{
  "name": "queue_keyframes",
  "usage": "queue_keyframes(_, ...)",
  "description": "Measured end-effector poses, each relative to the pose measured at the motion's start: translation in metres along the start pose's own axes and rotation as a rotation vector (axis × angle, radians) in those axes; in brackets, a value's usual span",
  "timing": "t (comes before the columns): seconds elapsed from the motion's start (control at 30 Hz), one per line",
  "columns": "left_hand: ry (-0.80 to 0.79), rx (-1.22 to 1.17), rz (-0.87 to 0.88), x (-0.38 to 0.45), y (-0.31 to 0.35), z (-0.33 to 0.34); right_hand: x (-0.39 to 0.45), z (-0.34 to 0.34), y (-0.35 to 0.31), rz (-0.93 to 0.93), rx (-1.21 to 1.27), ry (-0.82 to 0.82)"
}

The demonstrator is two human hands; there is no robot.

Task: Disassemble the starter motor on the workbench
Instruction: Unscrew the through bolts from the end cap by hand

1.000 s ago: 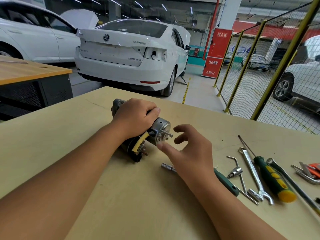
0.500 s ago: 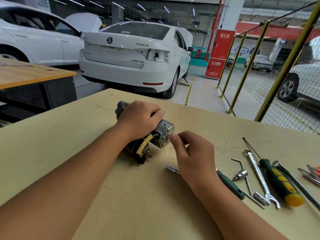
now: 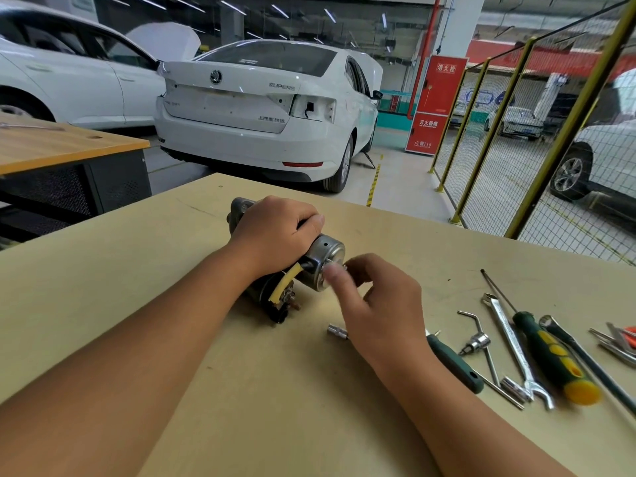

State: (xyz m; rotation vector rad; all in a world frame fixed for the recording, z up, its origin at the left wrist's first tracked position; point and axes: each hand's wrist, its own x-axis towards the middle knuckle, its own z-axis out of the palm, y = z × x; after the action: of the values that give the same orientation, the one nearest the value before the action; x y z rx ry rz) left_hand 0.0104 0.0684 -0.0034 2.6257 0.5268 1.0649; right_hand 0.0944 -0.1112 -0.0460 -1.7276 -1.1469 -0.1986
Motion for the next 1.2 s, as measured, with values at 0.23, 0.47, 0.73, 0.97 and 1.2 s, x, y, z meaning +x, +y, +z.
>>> queue_keyframes(0.23,0.005,0.004,-0.001,0.0003,-0.0003,0.0001,0.0012,-0.0021,0.0006,0.01,0.0,0.023)
queue_keyframes(0.47,0.008,0.01,0.008,0.0002,-0.0009,0.0,0.0012,-0.0015,0.0042,-0.006,0.018,0.023)
queue_keyframes(0.73,0.0,0.013,0.003,0.0004,-0.0002,-0.0001,0.0011,-0.0006,0.0051,-0.012,0.03,0.026)
queue_keyframes(0.97,-0.007,0.016,0.008,0.0001,0.0009,0.0002,0.001,-0.0021,0.0075,0.003,0.013,-0.015)
queue_keyframes(1.2,-0.015,0.016,-0.004,0.0005,0.0009,-0.0005,0.0031,-0.0016,0.0089,0.01,0.018,-0.002)
